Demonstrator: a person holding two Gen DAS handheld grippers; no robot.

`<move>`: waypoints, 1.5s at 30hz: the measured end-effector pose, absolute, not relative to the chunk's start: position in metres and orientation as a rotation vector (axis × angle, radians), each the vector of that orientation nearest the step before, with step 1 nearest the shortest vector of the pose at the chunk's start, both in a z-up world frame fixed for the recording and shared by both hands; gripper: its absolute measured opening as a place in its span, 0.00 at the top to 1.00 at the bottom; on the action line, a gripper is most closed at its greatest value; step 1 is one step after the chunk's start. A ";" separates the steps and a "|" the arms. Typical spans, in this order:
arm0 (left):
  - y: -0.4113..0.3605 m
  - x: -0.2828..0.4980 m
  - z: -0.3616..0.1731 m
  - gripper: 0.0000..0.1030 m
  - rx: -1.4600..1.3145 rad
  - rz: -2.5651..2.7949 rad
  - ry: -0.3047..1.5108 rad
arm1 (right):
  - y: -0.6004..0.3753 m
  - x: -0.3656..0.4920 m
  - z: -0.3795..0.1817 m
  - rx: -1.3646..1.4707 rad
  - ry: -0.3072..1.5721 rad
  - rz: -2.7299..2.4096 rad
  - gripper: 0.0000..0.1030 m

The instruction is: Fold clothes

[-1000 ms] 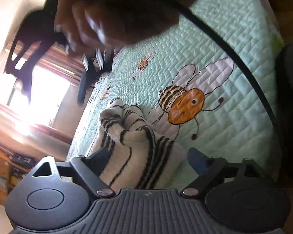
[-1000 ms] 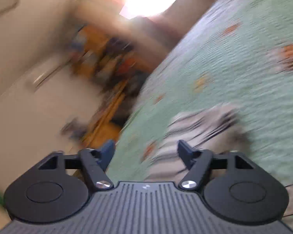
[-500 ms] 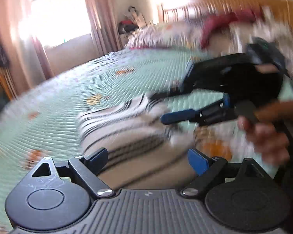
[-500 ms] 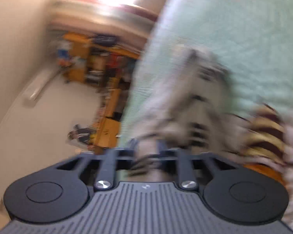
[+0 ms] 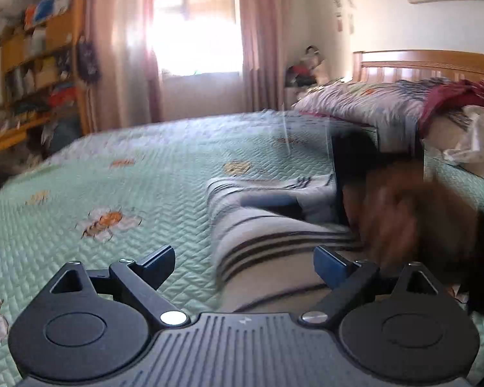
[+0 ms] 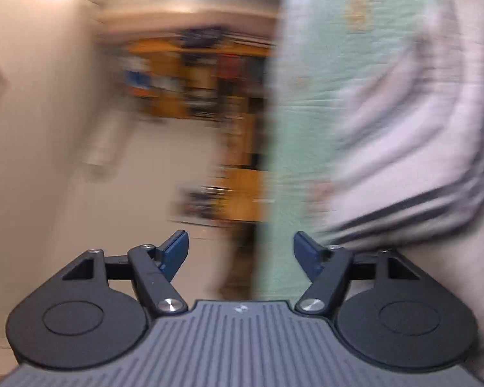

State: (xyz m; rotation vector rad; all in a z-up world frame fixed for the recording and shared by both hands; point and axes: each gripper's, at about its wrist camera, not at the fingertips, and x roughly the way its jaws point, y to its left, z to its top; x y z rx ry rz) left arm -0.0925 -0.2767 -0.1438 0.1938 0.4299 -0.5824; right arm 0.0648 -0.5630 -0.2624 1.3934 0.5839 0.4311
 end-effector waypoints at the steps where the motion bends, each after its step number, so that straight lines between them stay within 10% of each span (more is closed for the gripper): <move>1: -0.273 -0.091 -0.141 0.09 0.182 -0.576 0.432 | -0.569 0.061 -0.285 1.449 0.564 0.417 1.00; 5: -0.277 -0.092 -0.136 0.09 0.158 -0.598 0.392 | -0.577 0.056 -0.277 1.468 0.549 0.519 0.95; 7: -0.283 -0.095 -0.132 0.09 0.157 -0.639 0.360 | -0.578 0.050 -0.258 1.481 0.525 0.547 0.75; 9: -0.288 -0.101 -0.123 0.08 0.161 -0.668 0.304 | -0.581 0.038 -0.234 1.479 0.399 0.621 0.26; 11: -0.295 -0.104 -0.116 0.04 0.175 -0.687 0.243 | -0.581 0.025 -0.226 1.465 0.342 0.652 0.20; 14: -0.313 -0.096 -0.119 0.04 0.194 -0.720 0.213 | -0.583 0.019 -0.257 1.485 0.410 0.607 0.32; 16: -0.327 -0.094 -0.129 0.07 0.252 -0.729 0.231 | -0.592 0.017 -0.289 1.488 0.446 0.544 0.93; 17: -0.330 -0.095 -0.133 0.10 0.279 -0.725 0.246 | -0.593 0.023 -0.296 1.495 0.449 0.509 1.00; 19: -0.325 -0.099 -0.137 0.09 0.277 -0.727 0.254 | -0.598 0.017 -0.287 1.544 0.434 0.490 0.91; 21: -0.315 -0.105 -0.138 0.06 0.262 -0.726 0.248 | -0.597 0.001 -0.256 1.485 0.384 0.545 0.33; 23: -0.307 -0.112 -0.144 0.05 0.268 -0.719 0.255 | -0.590 -0.014 -0.241 1.437 0.353 0.590 0.16; 25: -0.307 -0.112 -0.158 0.05 0.308 -0.732 0.296 | -0.584 -0.019 -0.250 1.424 0.408 0.576 0.20; 27: -0.310 -0.110 -0.176 0.05 0.364 -0.750 0.354 | -0.578 -0.013 -0.288 1.425 0.507 0.513 1.00; 31: -0.301 -0.114 -0.184 0.11 0.406 -0.735 0.360 | -0.587 -0.037 -0.300 1.582 0.418 0.466 0.90; 33: -0.293 -0.121 -0.176 0.09 0.390 -0.730 0.300 | -0.579 -0.050 -0.275 1.535 0.353 0.551 0.42; 35: -0.289 -0.127 -0.170 0.03 0.391 -0.738 0.266 | -0.569 -0.061 -0.260 1.489 0.327 0.604 0.29; 37: -0.293 -0.123 -0.182 0.05 0.443 -0.767 0.318 | -0.564 -0.065 -0.268 1.470 0.379 0.564 0.35; 38: -0.296 -0.119 -0.191 0.09 0.471 -0.772 0.359 | -0.566 -0.064 -0.277 1.490 0.397 0.542 0.81; 39: -0.298 -0.116 -0.200 0.10 0.495 -0.764 0.400 | -0.568 -0.063 -0.286 1.511 0.416 0.519 1.00; 43: -0.284 -0.118 -0.190 0.13 0.461 -0.743 0.360 | -0.573 -0.061 -0.310 1.558 0.475 0.456 0.95; 45: -0.279 -0.119 -0.174 0.10 0.428 -0.736 0.295 | -0.569 -0.067 -0.293 1.517 0.449 0.509 0.65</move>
